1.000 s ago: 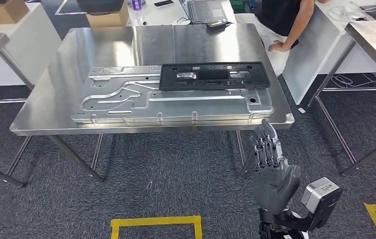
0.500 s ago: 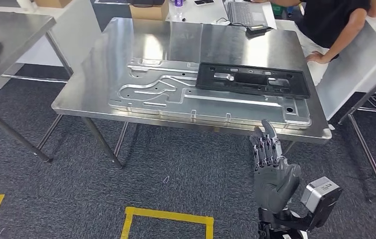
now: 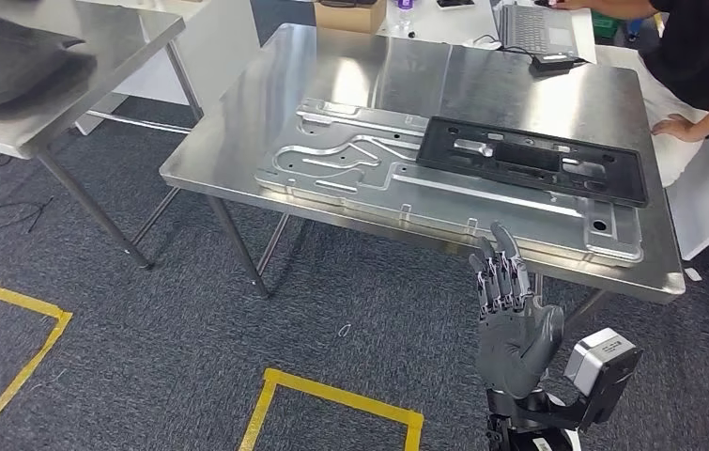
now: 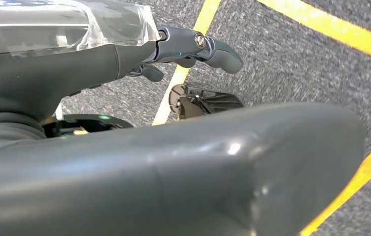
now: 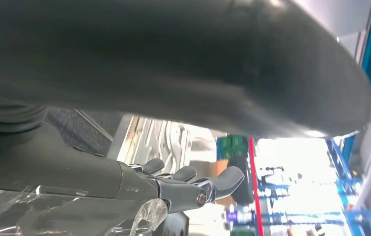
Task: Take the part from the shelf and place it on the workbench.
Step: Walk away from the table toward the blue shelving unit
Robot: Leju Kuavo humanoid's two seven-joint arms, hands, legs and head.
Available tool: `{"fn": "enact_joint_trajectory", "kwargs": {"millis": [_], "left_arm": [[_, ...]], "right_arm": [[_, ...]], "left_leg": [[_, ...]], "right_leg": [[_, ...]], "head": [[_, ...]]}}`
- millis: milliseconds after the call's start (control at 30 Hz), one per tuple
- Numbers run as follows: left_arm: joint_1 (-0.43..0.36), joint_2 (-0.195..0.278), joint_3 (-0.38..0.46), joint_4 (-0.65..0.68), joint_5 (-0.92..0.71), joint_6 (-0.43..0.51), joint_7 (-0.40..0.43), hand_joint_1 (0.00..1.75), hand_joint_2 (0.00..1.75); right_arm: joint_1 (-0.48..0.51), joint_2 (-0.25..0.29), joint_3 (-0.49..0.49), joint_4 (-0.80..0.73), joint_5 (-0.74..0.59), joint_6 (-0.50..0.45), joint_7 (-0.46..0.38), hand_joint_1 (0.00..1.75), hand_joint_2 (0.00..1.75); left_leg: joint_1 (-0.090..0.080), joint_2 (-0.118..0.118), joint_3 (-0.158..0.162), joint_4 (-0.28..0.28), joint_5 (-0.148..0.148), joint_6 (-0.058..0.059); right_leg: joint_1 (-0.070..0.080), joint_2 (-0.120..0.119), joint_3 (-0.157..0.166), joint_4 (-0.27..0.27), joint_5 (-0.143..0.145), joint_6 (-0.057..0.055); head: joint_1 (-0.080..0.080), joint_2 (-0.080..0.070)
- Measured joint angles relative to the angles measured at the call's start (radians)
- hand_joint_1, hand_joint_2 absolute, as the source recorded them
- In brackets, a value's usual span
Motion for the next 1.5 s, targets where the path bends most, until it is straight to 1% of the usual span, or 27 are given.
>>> {"fn": "enact_joint_trajectory", "kwargs": {"millis": [67,133,167,233,300,367,400,433,467,533,600,633,667,733,800,867,900,967,1033,1100,1167,1233,1300,1367,1400,1433,1500], "left_arm": [[-0.002,0.0,0.0,0.0,0.0,0.0,-0.001,0.0,0.0],[0.0,0.0,0.0,0.0,0.001,0.0,-0.001,0.0,0.0],[0.001,0.0,0.0,0.0,0.001,0.0,-0.001,0.0,0.0],[0.001,-0.001,0.0,0.0,0.001,0.001,-0.001,0.0,0.0],[-0.002,-0.001,0.0,0.0,0.001,0.001,-0.001,0.0,0.0],[-0.001,-0.002,0.0,0.0,0.001,0.0,-0.002,0.0,0.0],[0.0,-0.002,0.0,0.0,0.001,0.0,-0.002,0.0,0.0],[0.0,-0.002,0.0,0.0,0.002,0.0,-0.003,0.0,0.0],[0.0,-0.002,0.0,0.0,0.002,0.0,-0.004,0.0,0.0],[-0.001,-0.002,0.0,0.0,0.001,0.0,-0.005,0.0,0.0],[-0.001,-0.002,0.0,0.0,0.001,0.0,-0.006,0.0,0.0],[0.001,-0.002,0.0,0.0,0.001,-0.001,-0.006,0.0,0.0],[0.003,-0.002,0.0,0.0,0.001,-0.001,-0.007,0.0,0.0],[0.004,-0.002,0.0,0.0,0.001,-0.001,-0.006,0.0,0.0],[0.002,-0.003,0.0,0.0,0.001,-0.002,-0.006,0.0,0.0],[0.001,-0.003,0.0,0.0,0.001,-0.002,-0.006,0.0,0.0],[0.001,-0.003,0.0,0.0,0.001,-0.002,-0.006,0.0,0.0],[0.002,-0.003,0.0,0.0,0.001,-0.002,-0.006,0.0,0.0],[-0.001,-0.003,0.0,0.0,0.001,-0.002,-0.007,0.0,0.0],[-0.002,-0.003,0.0,0.0,0.001,-0.002,-0.007,0.0,0.0],[0.0,-0.003,0.0,0.0,0.001,-0.002,-0.008,0.0,0.0],[0.002,-0.004,0.0,0.0,0.002,-0.002,-0.008,0.0,0.0],[0.0,-0.005,0.0,0.0,0.01,-0.007,-0.009,0.0,0.0],[-0.001,-0.006,0.0,0.0,0.024,-0.014,-0.009,0.0,0.0],[0.0,-0.006,0.0,0.0,0.029,-0.017,-0.01,0.0,0.0],[0.001,-0.006,0.0,0.0,0.031,-0.019,-0.01,0.0,0.0],[0.001,-0.007,0.0,0.0,0.031,-0.02,-0.01,0.0,0.0]], "right_arm": [[0.001,0.0,-0.001,0.0,-0.003,0.0,-0.001,0.0,0.0],[0.002,0.0,-0.003,0.0,-0.006,0.0,-0.002,0.0,0.0],[0.002,0.0,-0.004,0.0,-0.007,0.0,-0.003,0.0,0.0],[0.004,0.0,-0.006,0.0,-0.009,0.0,-0.005,0.0,0.0],[0.009,-0.002,-0.008,0.001,-0.009,0.0,-0.006,0.0,0.0],[0.013,-0.003,-0.008,0.004,-0.01,0.0,-0.006,0.0,0.0],[0.014,-0.003,-0.008,0.005,-0.01,0.0,-0.006,0.0,0.0],[0.015,-0.004,-0.008,0.005,-0.011,0.0,-0.007,0.0,0.0],[0.015,-0.004,-0.008,0.005,-0.011,0.0,-0.007,0.0,0.0],[0.015,-0.004,-0.008,0.006,-0.013,0.0,-0.008,0.0,0.0],[0.015,-0.004,-0.008,0.006,-0.014,0.0,-0.009,0.0,0.0],[0.014,-0.004,-0.008,0.007,-0.015,0.0,-0.009,0.0,0.0],[0.013,-0.004,-0.008,0.007,-0.016,0.0,-0.009,0.0,0.0],[0.013,-0.004,-0.008,0.007,-0.019,0.001,-0.01,0.0,0.0],[0.015,-0.005,-0.008,0.008,-0.021,0.001,-0.01,0.0,0.0],[0.016,-0.005,-0.008,0.008,-0.021,0.001,-0.011,0.0,0.0],[0.015,-0.005,-0.008,0.009,-0.021,0.001,-0.011,0.0,0.0],[0.015,-0.004,-0.008,0.009,-0.022,0.001,-0.011,0.0,0.0],[0.015,-0.004,-0.008,0.009,-0.022,0.001,-0.011,0.0,0.0],[0.014,-0.004,-0.008,0.009,-0.022,0.001,-0.011,0.0,0.0],[0.013,-0.004,-0.008,0.009,-0.022,0.001,-0.011,0.0,0.0],[0.012,-0.004,-0.009,0.009,-0.021,0.001,-0.012,0.0,0.0],[0.014,-0.005,-0.009,0.01,-0.021,0.002,-0.012,0.0,0.0],[0.015,-0.007,-0.009,0.011,-0.022,0.002,-0.012,0.0,0.0],[0.016,-0.007,-0.009,0.011,-0.022,0.002,-0.012,0.0,0.0],[0.016,-0.007,-0.009,0.012,-0.022,0.002,-0.012,0.0,0.0],[0.016,-0.008,-0.009,0.012,-0.022,0.002,-0.012,0.0,0.0]], "left_leg": [[-0.009,0.022,0.038,-0.079,0.019,0.013],[-0.012,0.003,0.032,-0.084,0.021,0.025],[-0.01,-0.007,0.031,-0.087,0.024,0.031],[-0.004,-0.027,0.033,-0.094,0.032,0.044],[-0.003,-0.048,0.031,-0.095,0.036,0.052],[-0.004,-0.074,0.03,-0.094,0.037,0.054],[-0.003,-0.089,0.03,-0.094,0.037,0.053],[-0.001,-0.103,0.031,-0.092,0.037,0.052],[0.0,-0.118,0.031,-0.088,0.036,0.05],[0.0,-0.144,0.023,-0.074,0.032,0.039],[0.0,-0.164,0.012,-0.068,0.033,0.025],[0.003,-0.175,0.007,-0.069,0.037,0.018],[0.005,-0.171,0.003,-0.067,0.036,0.013],[0.004,-0.124,-0.021,-0.02,0.007,0.003],[0.003,-0.068,-0.081,0.11,-0.059,-0.005],[0.005,-0.053,-0.137,0.231,-0.104,-0.009],[0.005,-0.051,-0.138,0.238,-0.1,-0.009],[0.003,-0.034,-0.078,0.131,-0.048,-0.002],[-0.007,0.014,-0.001,-0.015,0.0,0.013],[-0.017,0.035,0.023,-0.069,0.011,0.025],[-0.015,0.01,0.022,-0.075,0.018,0.032],[-0.008,-0.014,0.03,-0.089,0.028,0.043],[-0.006,-0.038,0.035,-0.096,0.034,0.052],[-0.006,-0.065,0.032,-0.095,0.035,0.055],[-0.006,-0.08,0.032,-0.094,0.035,0.055],[-0.004,-0.096,0.032,-0.092,0.035,0.054],[0.0,-0.128,0.03,-0.082,0.031,0.047]], "right_leg": [[0.005,-0.019,0.002,0.001,-0.004,0.01],[0.006,-0.035,0.004,0.0,-0.006,0.021],[0.004,-0.025,0.003,0.004,-0.012,0.027],[0.0,0.026,-0.022,0.065,-0.056,0.035],[-0.002,0.071,-0.086,0.204,-0.127,0.038],[-0.002,0.079,-0.138,0.308,-0.155,0.04],[-0.003,0.08,-0.14,0.305,-0.139,0.041],[-0.005,0.084,-0.121,0.26,-0.105,0.042],[-0.009,0.099,-0.09,0.187,-0.063,0.044],[-0.017,0.145,-0.036,0.062,-0.012,0.044],[-0.016,0.163,-0.025,0.028,-0.008,0.036],[-0.014,0.15,-0.027,0.029,-0.005,0.028],[-0.013,0.138,-0.027,0.028,-0.003,0.021],[-0.013,0.111,-0.026,0.025,0.001,0.007],[-0.01,0.083,-0.027,0.024,0.001,-0.001],[-0.006,0.055,-0.027,0.024,0.0,-0.003],[-0.006,0.042,-0.027,0.024,-0.001,-0.003],[-0.004,0.016,-0.024,0.024,-0.003,-0.002],[-0.001,-0.006,-0.02,0.024,-0.007,0.003],[0.002,-0.026,-0.014,0.023,-0.012,0.013],[0.002,-0.042,-0.008,0.019,-0.015,0.024],[-0.001,-0.006,-0.015,0.049,-0.042,0.034],[-0.003,0.057,-0.067,0.164,-0.105,0.038],[-0.004,0.078,-0.132,0.29,-0.151,0.042],[-0.005,0.079,-0.145,0.309,-0.146,0.044],[-0.007,0.082,-0.137,0.285,-0.12,0.046],[-0.015,0.11,-0.08,0.153,-0.045,0.053]], "head": [[0.001,0.0],[0.003,0.0],[0.003,0.0],[0.004,0.0],[0.005,0.0],[0.005,0.0],[0.005,0.0],[0.005,0.0],[0.005,0.0],[0.005,0.0],[0.003,0.0],[0.002,0.0],[0.002,0.0],[-0.002,0.0],[-0.006,0.0],[-0.006,0.0],[-0.006,0.0],[-0.006,0.0],[-0.006,0.0],[-0.006,0.0],[-0.006,0.0],[-0.005,0.0],[-0.003,0.0],[-0.002,0.0],[-0.002,0.0],[-0.002,0.0],[-0.002,0.0]]}}
